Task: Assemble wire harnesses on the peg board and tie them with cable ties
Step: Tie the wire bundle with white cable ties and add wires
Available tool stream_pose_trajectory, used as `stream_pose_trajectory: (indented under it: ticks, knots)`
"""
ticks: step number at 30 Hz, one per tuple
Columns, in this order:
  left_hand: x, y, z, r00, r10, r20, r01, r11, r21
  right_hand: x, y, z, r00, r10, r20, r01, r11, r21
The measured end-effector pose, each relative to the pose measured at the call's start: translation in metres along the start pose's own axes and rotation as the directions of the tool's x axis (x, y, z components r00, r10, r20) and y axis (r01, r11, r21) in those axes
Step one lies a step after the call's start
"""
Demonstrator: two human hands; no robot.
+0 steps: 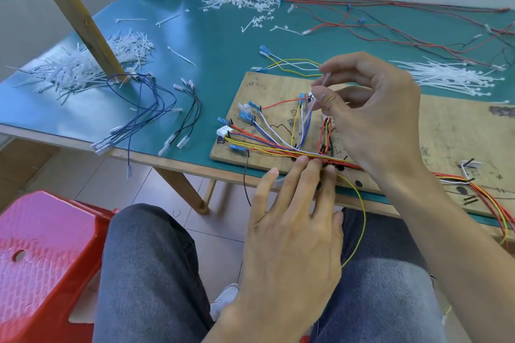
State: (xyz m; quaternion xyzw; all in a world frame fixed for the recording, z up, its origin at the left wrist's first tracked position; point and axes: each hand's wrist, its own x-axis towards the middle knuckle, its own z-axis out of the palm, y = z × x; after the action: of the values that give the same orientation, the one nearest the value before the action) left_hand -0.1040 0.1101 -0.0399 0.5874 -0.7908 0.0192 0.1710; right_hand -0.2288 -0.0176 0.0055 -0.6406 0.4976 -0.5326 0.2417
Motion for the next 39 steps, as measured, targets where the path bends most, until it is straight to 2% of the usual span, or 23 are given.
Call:
stream_pose_trajectory:
  ticks: [4, 10, 16, 23, 34, 39]
  knots:
    - [-0.001, 0.0, 0.001, 1.0, 0.002, -0.011, -0.002, 1.0, 0.01, -0.001, -0.001, -0.004, 1.0, -0.012, -0.017, 0.012, 1.0, 0.001]
    - [-0.002, 0.001, 0.004, 1.0, -0.004, -0.003, 0.004, 1.0, 0.014, -0.009, 0.002, 0.004, 0.998, -0.023, 0.066, 0.028, 0.998, -0.065]
    - [-0.003, 0.0, 0.007, 1.0, -0.01, -0.014, 0.01, 1.0, 0.02, -0.005, 0.0, 0.003, 0.999, -0.033, -0.004, 0.032, 0.997, -0.065]
    - [-0.003, 0.0, 0.006, 0.998, -0.021, -0.055, 0.022, 1.0, 0.018, -0.013, 0.0, 0.008, 0.99, 0.009, 0.14, 0.007, 0.993, -0.117]
    - [-0.006, -0.004, 0.001, 0.998, -0.056, -0.015, 0.056, 0.998, 0.012, -0.019, -0.004, 0.009, 0.969, -0.032, 0.246, 0.075, 0.983, -0.169]
    - [-0.007, -0.004, 0.0, 0.998, -0.061, -0.009, 0.061, 0.998, 0.012, -0.02, -0.002, 0.013, 0.994, -0.007, 0.108, 0.023, 0.988, -0.151]
